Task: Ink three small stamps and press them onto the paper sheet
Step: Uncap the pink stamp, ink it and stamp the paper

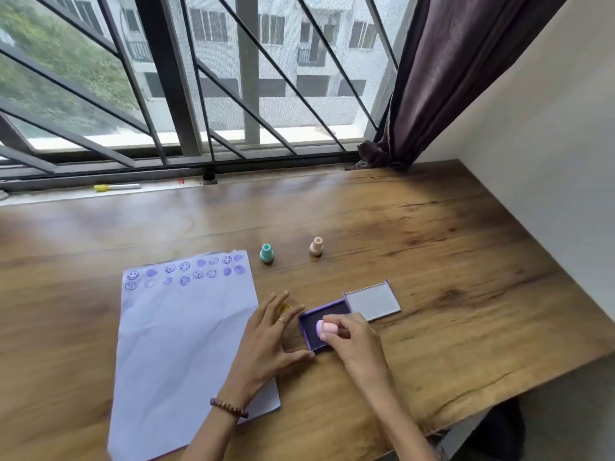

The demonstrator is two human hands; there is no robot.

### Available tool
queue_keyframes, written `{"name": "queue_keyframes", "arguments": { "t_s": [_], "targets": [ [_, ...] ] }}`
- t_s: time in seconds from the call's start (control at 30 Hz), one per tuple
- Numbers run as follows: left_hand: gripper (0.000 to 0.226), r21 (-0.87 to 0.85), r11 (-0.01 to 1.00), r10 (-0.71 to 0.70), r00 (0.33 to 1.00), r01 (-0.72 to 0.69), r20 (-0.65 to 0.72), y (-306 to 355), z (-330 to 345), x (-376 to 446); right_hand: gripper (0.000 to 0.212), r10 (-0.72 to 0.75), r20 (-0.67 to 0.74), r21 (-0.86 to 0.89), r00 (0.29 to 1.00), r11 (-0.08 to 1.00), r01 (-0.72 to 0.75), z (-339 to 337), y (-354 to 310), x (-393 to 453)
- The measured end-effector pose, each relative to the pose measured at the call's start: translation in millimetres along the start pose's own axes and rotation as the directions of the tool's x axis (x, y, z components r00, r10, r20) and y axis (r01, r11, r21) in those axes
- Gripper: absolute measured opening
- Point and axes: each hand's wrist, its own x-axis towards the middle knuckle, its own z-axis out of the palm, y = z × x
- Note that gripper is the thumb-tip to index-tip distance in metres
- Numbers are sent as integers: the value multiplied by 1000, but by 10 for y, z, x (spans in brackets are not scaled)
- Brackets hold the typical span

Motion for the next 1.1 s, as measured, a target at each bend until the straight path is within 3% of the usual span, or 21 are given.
{"name": "queue_keyframes", "arguments": {
  "t_s": [0.13, 0.23, 0.33, 0.5, 0.9, 1.03, 1.1],
  "targets": [
    [75, 24, 1000, -1, 1000, 2, -18, 6, 11, -10, 18, -163, 68, -370, 984, 912, 176, 66, -68, -37],
    [74, 20, 1000, -22, 999, 23, -32, 16, 21, -9, 22, -221, 116, -519, 968, 818, 248, 118, -86, -72],
    [72, 20, 999, -34, 998, 35, -46, 17, 32, -12, 21, -310, 111, -562, 944, 764, 317, 167, -98, -78],
    [71, 14, 999, -35, 998, 36, -43, -16, 42, -19, 10, -257, 188, -639, 948, 701, 317, 178, -125, -45],
    [69, 27, 999, -42, 999, 42, -15, 7, 9, 9, 31, -210, 368, -680, 906, 603, 417, 82, -185, 68],
    [68, 15, 999, -43, 999, 43, 5, -3, 11, -4, 9, -166, 476, -631, 863, 619, 467, 77, -238, 168],
    [68, 21, 999, -39, 999, 39, 14, -7, 13, -2, 16, -152, 478, -619, 865, 640, 454, 67, -256, 248]
  ]
}}
